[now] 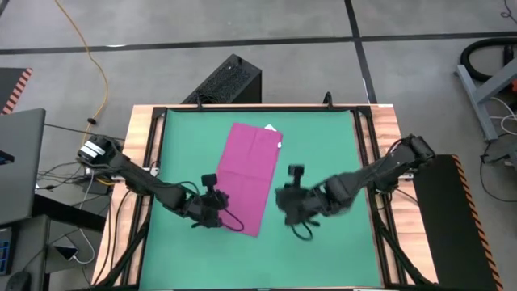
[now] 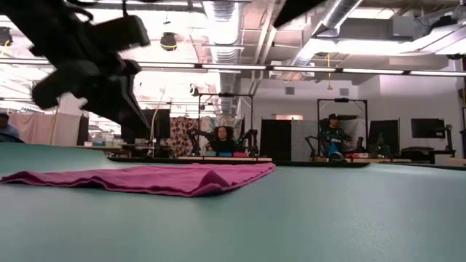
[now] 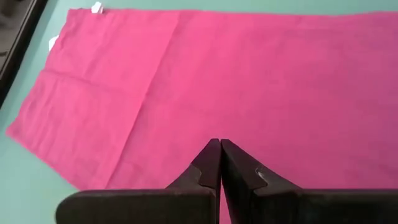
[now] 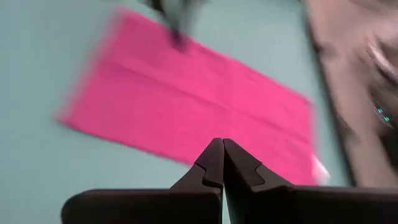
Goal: Roll towel into tight, uniform cylinder
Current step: Roll the pink towel
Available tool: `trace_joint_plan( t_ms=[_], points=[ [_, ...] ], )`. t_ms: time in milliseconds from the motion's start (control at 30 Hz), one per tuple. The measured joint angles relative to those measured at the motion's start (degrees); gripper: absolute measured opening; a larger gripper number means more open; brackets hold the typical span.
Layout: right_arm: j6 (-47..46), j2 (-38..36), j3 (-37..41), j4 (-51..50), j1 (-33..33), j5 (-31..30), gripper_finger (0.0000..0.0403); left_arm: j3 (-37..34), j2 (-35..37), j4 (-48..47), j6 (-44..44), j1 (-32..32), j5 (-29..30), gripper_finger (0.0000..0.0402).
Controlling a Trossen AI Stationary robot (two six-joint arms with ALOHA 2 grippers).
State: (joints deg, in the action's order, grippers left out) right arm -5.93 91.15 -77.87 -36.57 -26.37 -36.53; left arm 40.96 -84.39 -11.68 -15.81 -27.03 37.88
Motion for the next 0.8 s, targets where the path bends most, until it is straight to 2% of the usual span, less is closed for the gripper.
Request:
trace_joint_plan(
  t_ms=[100,233,367,467,567,700,800],
  points=[
    [1.7,0.4,8.2,16.1,-2.0,2.4,0.0017,0.0,2.8,-1.4,-2.3,-2.6,0.4,0.0],
    [2.1,5.0,19.0,38.7,-0.4,9.6,0.001,0.0,6.3,-1.9,-4.8,-6.1,2.3,0.0],
    [2.6,12.0,22.3,52.5,1.7,14.0,0.0009,0.0,8.0,-3.3,-7.3,-8.4,5.2,0.0],
    [2.9,17.1,21.0,56.7,2.9,18.6,0.0009,0.0,8.1,-5.0,-9.9,-9.2,5.5,0.0],
    [3.0,21.1,18.8,56.8,3.7,20.5,0.0008,0.0,7.9,-6.2,-11.6,-9.6,5.5,0.0],
    [1.0,23.6,17.7,56.4,4.4,22.3,0.0008,0.0,7.6,-7.5,-13.6,-9.7,5.3,0.0],
    [-3.1,23.4,17.7,51.7,4.1,23.2,0.0007,0.0,7.6,-8.8,-15.0,-10.0,4.3,0.0]
  ],
)
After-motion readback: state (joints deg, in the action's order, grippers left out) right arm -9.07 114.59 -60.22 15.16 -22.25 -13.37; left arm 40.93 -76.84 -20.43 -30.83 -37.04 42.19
